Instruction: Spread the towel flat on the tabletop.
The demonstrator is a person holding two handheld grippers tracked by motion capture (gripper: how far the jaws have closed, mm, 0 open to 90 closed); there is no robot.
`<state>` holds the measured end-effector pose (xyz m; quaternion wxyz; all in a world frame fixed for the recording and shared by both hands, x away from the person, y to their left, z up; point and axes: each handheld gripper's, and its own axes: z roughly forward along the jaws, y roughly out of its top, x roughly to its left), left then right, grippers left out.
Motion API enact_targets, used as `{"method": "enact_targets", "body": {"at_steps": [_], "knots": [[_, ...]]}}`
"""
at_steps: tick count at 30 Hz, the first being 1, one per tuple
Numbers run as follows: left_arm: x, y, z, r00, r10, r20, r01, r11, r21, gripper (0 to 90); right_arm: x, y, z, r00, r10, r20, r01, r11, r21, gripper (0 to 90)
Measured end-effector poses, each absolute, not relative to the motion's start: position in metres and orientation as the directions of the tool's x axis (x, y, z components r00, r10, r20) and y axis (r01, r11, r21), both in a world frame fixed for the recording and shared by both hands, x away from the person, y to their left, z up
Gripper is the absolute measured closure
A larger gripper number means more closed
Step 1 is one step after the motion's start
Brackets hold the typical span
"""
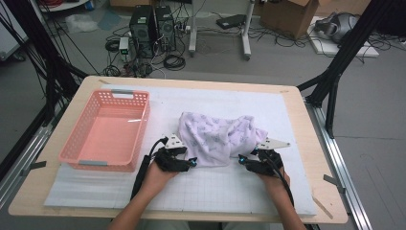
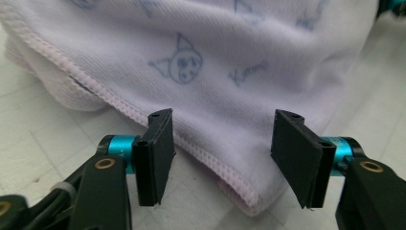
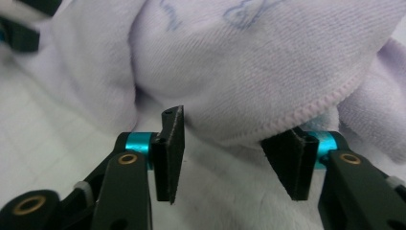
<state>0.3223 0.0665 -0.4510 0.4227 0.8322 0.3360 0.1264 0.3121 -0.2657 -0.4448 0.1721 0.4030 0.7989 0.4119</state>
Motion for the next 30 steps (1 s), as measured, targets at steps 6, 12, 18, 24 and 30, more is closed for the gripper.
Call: {"method": "enact_targets", "body": {"at_steps": [6, 12, 18, 24, 30], "knots": [[0.319, 0.064, -0.450, 0.780, 0.619, -0.099, 0.433, -0.419, 0.798, 81.3, 0.315, -0.274, -0.445, -0.607, 0.783, 0.138, 0.529, 0.269, 0.805, 80.4], [0.315, 0.078, -0.446, 0.765, 0.619, -0.178, 0.448, -0.313, 0.837, 83.8, 0.305, -0.281, -0.438, -0.636, 0.763, 0.120, 0.504, 0.293, 0.812, 81.7], [0.298, 0.107, -0.431, 0.772, 0.588, -0.242, 0.433, -0.206, 0.878, 83.8, 0.284, -0.297, -0.423, -0.651, 0.741, 0.164, 0.504, 0.260, 0.823, 82.8], [0.287, 0.129, -0.419, 0.767, 0.592, -0.247, 0.403, -0.146, 0.903, 83.8, 0.261, -0.318, -0.407, -0.643, 0.750, 0.155, 0.490, 0.247, 0.836, 83.4], [0.286, 0.137, -0.412, 0.752, 0.607, -0.256, 0.381, -0.084, 0.921, 83.9, 0.253, -0.343, -0.395, -0.603, 0.764, 0.228, 0.502, 0.142, 0.853, 83.4]]}}
